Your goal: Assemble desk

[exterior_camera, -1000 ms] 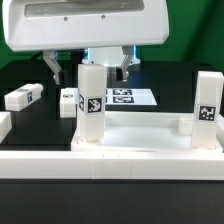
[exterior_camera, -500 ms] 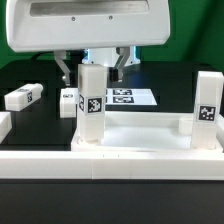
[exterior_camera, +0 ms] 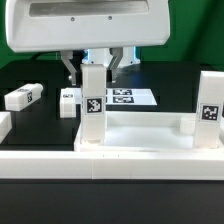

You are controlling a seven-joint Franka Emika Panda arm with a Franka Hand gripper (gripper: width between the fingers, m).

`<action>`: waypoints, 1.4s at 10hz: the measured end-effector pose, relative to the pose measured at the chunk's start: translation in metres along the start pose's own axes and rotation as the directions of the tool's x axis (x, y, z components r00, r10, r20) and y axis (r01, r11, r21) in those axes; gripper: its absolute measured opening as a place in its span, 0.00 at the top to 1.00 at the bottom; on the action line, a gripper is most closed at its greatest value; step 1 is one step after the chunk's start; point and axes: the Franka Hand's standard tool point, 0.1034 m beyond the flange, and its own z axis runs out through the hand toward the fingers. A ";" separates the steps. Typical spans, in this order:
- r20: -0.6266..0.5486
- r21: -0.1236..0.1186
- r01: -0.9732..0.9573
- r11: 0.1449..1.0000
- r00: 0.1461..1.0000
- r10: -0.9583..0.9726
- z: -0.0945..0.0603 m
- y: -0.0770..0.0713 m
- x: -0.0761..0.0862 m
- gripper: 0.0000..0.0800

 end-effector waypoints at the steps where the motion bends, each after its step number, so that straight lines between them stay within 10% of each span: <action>1: -0.004 0.016 -0.083 0.996 0.997 0.083 0.000 0.001 0.000 0.64; 5: 0.008 0.047 -0.517 0.855 0.856 0.517 0.001 -0.007 0.001 0.64; 14: 0.048 0.033 -0.956 0.291 0.293 0.955 0.003 -0.016 0.003 0.64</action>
Offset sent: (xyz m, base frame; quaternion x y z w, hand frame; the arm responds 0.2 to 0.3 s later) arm -0.0079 0.0093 -0.0024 0.0235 0.0028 0.2492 0.9682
